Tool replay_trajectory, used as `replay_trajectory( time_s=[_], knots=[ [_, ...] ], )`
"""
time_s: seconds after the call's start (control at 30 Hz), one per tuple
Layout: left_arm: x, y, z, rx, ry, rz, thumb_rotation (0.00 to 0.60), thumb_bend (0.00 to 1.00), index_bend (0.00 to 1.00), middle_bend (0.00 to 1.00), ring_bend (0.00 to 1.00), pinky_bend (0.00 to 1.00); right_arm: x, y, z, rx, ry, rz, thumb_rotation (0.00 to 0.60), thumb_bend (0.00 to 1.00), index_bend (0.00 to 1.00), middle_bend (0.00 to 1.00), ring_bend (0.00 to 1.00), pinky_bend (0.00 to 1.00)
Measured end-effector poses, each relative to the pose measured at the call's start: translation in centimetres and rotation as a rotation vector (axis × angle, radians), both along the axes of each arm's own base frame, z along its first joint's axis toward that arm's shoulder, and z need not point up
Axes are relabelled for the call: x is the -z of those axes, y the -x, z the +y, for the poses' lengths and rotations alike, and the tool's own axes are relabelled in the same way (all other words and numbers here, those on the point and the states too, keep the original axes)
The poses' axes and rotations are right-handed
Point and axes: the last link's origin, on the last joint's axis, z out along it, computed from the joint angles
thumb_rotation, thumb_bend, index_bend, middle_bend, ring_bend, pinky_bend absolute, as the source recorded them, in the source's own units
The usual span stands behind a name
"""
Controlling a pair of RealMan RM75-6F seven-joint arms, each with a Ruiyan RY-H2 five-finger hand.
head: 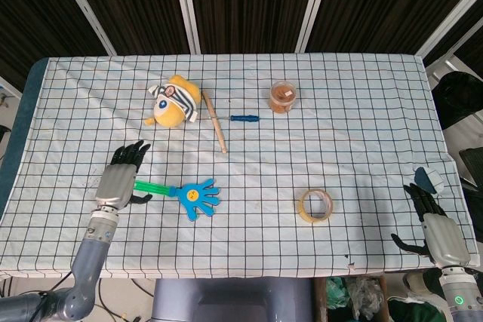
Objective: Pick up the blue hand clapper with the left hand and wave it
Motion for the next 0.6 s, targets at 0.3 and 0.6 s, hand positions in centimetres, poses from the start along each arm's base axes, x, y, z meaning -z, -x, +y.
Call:
replay_trajectory(
  time_s=[0.3,0.6],
  knots=[
    [-6.1,4.4,-3.5,0.028,-0.138,0.141,0.6,0.0,0.0,0.0,0.0,0.0,0.0,0.0,0.1,-0.018,-0.007,0.033,0.6,0.2,0.0,0.0,0.0,0.15],
    [-11.2,9.4,-10.0,-0.065,-0.19,0.195,0.6,0.0,0.0,0.0,0.0,0.0,-0.2,-0.4,0.0,-0.09,0.009,0.098,0.6,0.12,0.0,0.0,0.0,0.15]
  ],
)
